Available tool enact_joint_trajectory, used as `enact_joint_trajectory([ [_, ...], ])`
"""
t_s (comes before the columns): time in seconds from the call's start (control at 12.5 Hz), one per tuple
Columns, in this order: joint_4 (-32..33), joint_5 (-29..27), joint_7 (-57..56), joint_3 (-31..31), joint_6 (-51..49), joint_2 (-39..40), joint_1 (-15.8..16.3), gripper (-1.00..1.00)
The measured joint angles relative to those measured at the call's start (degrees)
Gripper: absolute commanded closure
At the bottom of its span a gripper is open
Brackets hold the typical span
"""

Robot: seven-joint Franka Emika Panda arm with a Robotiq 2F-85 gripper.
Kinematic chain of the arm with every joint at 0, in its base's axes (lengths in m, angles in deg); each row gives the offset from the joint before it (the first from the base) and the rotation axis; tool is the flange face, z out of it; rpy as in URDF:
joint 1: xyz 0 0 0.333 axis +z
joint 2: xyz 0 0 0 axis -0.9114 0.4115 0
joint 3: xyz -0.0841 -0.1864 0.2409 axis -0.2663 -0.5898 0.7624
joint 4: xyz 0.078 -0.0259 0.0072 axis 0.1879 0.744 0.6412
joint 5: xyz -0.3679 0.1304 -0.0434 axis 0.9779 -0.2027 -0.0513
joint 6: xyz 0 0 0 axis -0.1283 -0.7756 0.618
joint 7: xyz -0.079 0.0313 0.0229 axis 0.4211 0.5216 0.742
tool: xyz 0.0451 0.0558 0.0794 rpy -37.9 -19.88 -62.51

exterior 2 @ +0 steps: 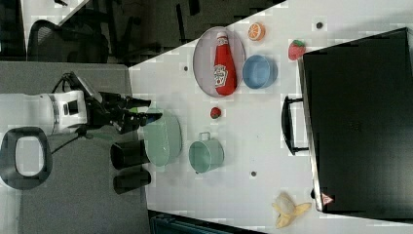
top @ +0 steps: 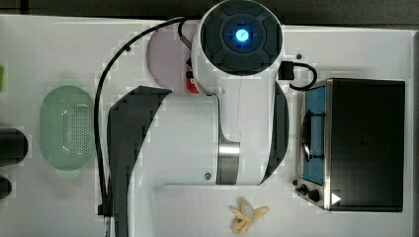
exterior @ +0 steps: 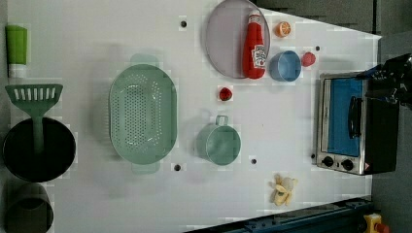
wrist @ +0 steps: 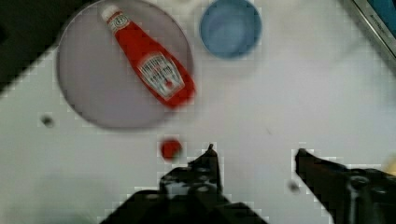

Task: Pick ketchup from plate and place it on table.

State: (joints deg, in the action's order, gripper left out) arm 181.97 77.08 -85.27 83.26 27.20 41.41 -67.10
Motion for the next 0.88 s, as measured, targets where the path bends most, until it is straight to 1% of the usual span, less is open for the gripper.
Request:
enact_joint_trajectory([
  [0.16, 7.0, -0.5, 0.0, 2.2, -10.1, -8.2, -2.9, -0.80],
  [0.24, 8.8, -0.7, 0.0, 2.3, -12.6, -12.4, -3.8, -0.99],
  [0.32, 8.8, -0.5, 0.0, 2.4, -12.8, -15.1, -4.4, -1.00],
  [0.4, 7.1, -0.4, 0.0, 2.6, -12.3, -16.2, -4.8, -1.00],
  [0.56, 4.0, -0.6, -0.1, 3.1, -7.3, -15.6, -5.3, -1.00],
  [0.72, 3.2, -0.4, -0.4, 4.2, -3.9, -12.3, -5.4, -1.00],
  [0.88, 3.2, -0.9, -0.6, 4.6, -0.5, -6.3, -4.6, -1.00],
])
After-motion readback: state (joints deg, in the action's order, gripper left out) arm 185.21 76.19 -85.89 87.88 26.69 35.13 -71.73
